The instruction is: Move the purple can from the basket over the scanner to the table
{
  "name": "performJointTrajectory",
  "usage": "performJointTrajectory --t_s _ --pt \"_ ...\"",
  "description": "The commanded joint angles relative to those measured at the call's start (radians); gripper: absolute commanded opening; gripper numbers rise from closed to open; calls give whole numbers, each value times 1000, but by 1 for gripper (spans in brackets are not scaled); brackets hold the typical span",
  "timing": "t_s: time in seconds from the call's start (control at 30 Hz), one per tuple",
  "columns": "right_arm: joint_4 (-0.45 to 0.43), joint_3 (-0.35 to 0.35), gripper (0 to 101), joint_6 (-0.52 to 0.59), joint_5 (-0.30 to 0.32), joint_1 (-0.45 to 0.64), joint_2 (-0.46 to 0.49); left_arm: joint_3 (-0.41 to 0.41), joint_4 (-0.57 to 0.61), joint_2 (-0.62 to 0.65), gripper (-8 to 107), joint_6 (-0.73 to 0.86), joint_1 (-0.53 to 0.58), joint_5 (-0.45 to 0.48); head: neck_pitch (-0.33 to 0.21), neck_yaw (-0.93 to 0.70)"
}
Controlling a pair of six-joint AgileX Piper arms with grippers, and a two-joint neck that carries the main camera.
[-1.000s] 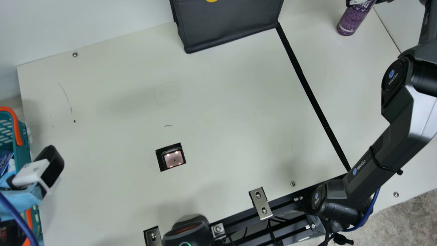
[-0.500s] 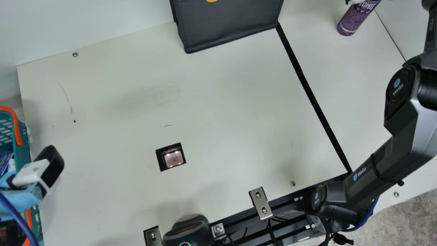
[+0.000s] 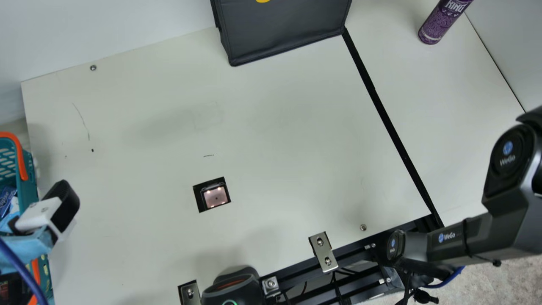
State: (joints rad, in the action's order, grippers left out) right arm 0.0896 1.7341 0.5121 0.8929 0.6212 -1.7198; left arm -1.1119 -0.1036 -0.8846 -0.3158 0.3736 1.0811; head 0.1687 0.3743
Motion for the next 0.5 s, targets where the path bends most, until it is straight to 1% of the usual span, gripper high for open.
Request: performJointTrajectory --t_s 0.0,0.1,0.13,0.47 --pt "12 -40 95 5 10 -2 74 0 0 0 90 0 0 0 -30 2" --pt "35 -96 95 16 27 -6 151 0 0 0 90 0 0 0 -30 2" --pt "20 -70 95 2 27 -17 107 -5 7 7 90 16 -17 7 -30 -21" --pt "-5 -160 95 -101 86 -141 282 -51 72 72 90 176 -192 73 -30 -254"
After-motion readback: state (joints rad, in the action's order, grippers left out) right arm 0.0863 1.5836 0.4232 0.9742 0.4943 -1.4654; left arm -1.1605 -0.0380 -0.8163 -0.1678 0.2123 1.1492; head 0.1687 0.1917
